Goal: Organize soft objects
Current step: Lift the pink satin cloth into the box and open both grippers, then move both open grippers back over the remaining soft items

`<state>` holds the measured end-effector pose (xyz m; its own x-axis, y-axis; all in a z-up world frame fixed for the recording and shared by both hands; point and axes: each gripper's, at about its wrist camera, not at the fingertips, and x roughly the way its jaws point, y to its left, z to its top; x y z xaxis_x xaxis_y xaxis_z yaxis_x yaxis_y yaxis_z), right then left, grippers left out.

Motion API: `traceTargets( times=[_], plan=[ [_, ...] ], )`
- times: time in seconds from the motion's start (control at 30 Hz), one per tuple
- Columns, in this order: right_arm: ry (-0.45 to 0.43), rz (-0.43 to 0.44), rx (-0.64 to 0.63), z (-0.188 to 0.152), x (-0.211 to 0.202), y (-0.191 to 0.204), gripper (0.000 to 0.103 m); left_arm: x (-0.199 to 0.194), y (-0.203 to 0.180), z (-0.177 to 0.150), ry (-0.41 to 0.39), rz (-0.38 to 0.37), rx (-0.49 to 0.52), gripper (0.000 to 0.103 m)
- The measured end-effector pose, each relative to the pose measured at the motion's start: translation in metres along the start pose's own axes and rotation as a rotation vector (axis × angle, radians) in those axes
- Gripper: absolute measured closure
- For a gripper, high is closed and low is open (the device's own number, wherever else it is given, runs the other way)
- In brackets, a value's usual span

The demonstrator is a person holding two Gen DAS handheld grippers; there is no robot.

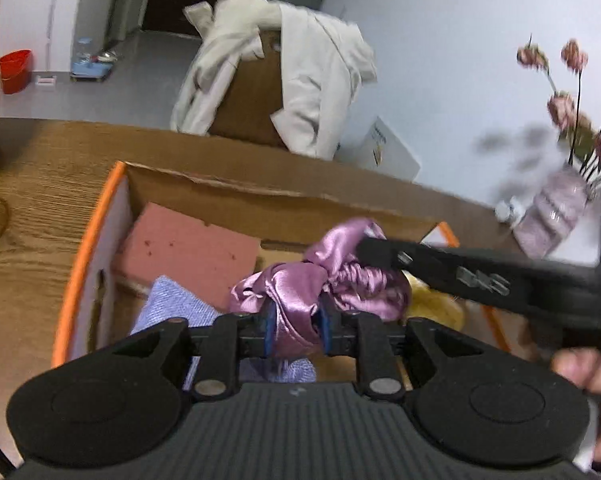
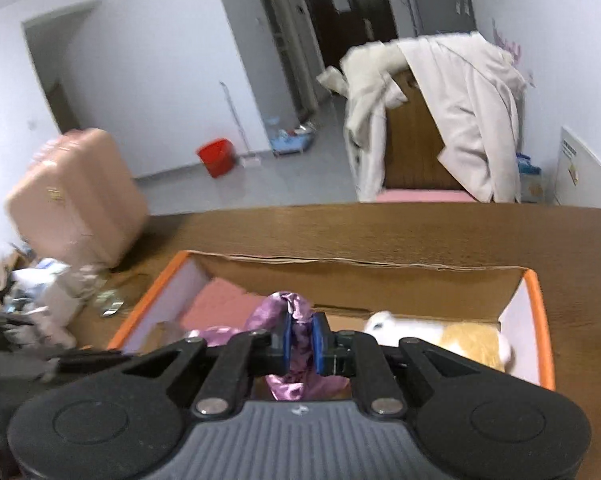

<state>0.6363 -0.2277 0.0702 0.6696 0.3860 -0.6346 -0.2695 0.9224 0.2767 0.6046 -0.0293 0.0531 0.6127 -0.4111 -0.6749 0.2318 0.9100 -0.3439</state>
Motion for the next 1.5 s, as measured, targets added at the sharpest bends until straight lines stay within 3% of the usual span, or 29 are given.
traceTargets(
  times=[0.1,0.17,0.3,0.43,0.7,0.83,0.93,1.07,1.17,1.23,1.37,1.5],
  plan=[
    [0.025,-0.046,-0.003,0.003,0.032,-0.005,0.089,0.010,-0.002,0.001,0.009,0.006,0.031,0.075],
    [0.030,-0.059,-0.005,0.004,0.044,-0.005,0.089,0.012,-0.004,-0.001,0.016,0.010,0.049,0.064],
    [0.034,-0.081,0.006,0.002,0.048,-0.008,0.074,0.001,-0.003,-0.007,0.005,0.007,0.073,0.048],
    [-0.009,-0.074,0.011,0.004,0.015,-0.009,0.050,-0.024,0.005,-0.006,-0.030,0.044,0.079,0.045],
    [-0.113,-0.078,-0.058,0.009,-0.091,0.008,0.045,-0.121,0.007,-0.010,-0.127,0.101,0.082,0.040],
    [-0.161,-0.085,-0.085,0.001,-0.156,0.020,0.033,-0.175,-0.003,-0.021,-0.179,0.114,0.108,0.029],
    [-0.192,-0.094,-0.096,-0.014,-0.193,0.030,0.030,-0.211,-0.010,-0.040,-0.213,0.121,0.125,0.025],
    [-0.243,-0.085,-0.129,-0.066,-0.238,0.046,0.027,-0.256,-0.021,-0.087,-0.291,0.177,0.146,0.023],
    [-0.304,-0.069,-0.180,-0.121,-0.273,0.063,0.024,-0.294,-0.025,-0.136,-0.393,0.163,0.171,0.016],
    [-0.351,-0.066,-0.198,-0.155,-0.294,0.073,0.013,-0.314,-0.030,-0.173,-0.434,0.148,0.174,0.014],
    [-0.424,-0.065,-0.183,-0.225,-0.324,0.086,0.012,-0.337,-0.041,-0.239,-0.508,0.163,0.220,0.007],
    [-0.441,-0.048,-0.155,-0.287,-0.341,0.093,0.012,-0.344,-0.046,-0.296,-0.480,0.165,0.185,0.006]
  ],
)
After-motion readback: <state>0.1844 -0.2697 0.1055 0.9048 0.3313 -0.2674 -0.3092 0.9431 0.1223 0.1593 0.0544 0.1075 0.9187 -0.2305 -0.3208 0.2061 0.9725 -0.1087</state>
